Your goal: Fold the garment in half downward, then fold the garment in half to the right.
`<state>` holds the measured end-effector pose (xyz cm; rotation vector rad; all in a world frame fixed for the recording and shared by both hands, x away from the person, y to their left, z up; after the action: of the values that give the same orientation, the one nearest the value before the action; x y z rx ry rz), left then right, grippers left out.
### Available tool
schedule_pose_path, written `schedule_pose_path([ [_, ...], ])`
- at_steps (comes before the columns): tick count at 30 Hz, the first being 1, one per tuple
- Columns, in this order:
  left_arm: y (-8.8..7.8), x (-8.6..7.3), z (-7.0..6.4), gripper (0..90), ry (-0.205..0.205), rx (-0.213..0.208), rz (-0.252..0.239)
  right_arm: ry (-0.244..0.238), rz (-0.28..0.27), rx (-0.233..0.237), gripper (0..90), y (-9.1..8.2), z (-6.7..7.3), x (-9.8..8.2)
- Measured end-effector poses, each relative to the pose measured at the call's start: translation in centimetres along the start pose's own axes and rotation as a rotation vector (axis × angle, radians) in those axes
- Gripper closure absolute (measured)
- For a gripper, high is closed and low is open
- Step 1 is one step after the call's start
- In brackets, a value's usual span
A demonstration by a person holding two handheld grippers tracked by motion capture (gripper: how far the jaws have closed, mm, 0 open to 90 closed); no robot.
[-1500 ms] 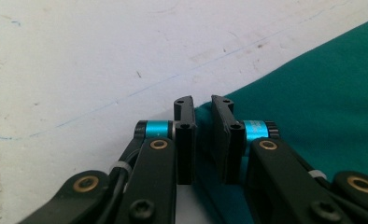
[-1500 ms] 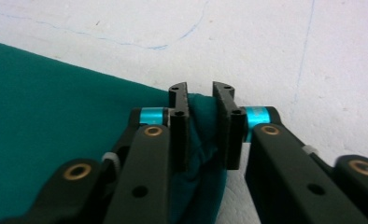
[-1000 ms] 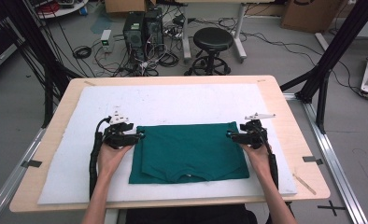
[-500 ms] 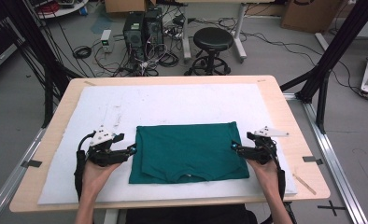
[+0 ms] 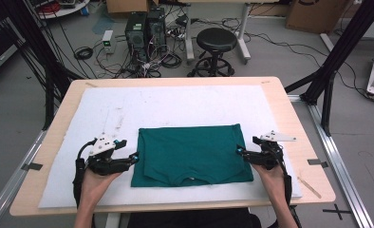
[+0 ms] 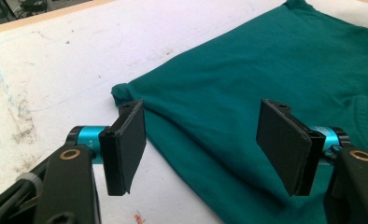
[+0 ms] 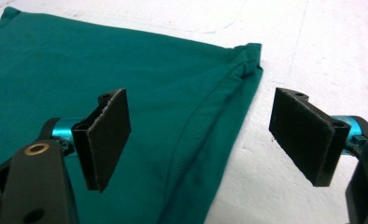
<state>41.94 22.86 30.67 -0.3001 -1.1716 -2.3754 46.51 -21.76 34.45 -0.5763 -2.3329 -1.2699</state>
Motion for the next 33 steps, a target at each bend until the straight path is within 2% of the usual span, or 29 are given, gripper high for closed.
schedule_pose_path([
  [4,0.2,0.0,-0.2,33.1,0.001,-0.002,0.002,-0.013,0.009,-0.012,21.4,0.3,0.2,-0.1],
  [17,1.0,-0.1,-1.3,33.1,0.019,-0.021,0.024,0.005,-0.001,-0.011,21.5,-0.1,-0.1,-0.1],
  [21,1.1,0.0,-2.1,33.1,0.028,-0.025,0.026,0.010,0.000,-0.011,21.6,-0.2,-0.2,0.0],
  [25,1.6,0.2,-3.0,30.7,0.017,-0.023,0.035,0.009,-0.005,-0.012,21.5,-0.2,-0.1,0.1],
  [33,2.0,-0.9,-5.0,25.4,0.007,-0.012,0.085,-0.020,0.003,0.011,21.6,0.2,0.8,0.3],
])
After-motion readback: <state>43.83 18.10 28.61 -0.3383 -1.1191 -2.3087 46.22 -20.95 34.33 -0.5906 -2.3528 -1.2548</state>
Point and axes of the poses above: each handheld gripper's, and its own axes: y roughly forward along the jaws, x roughly out of its top, z roughly to its left, the point moved 5 cm from there along y, roughly forward along the jaws, and after that the axes turned 1 degree about x, right-handed, at the moved point
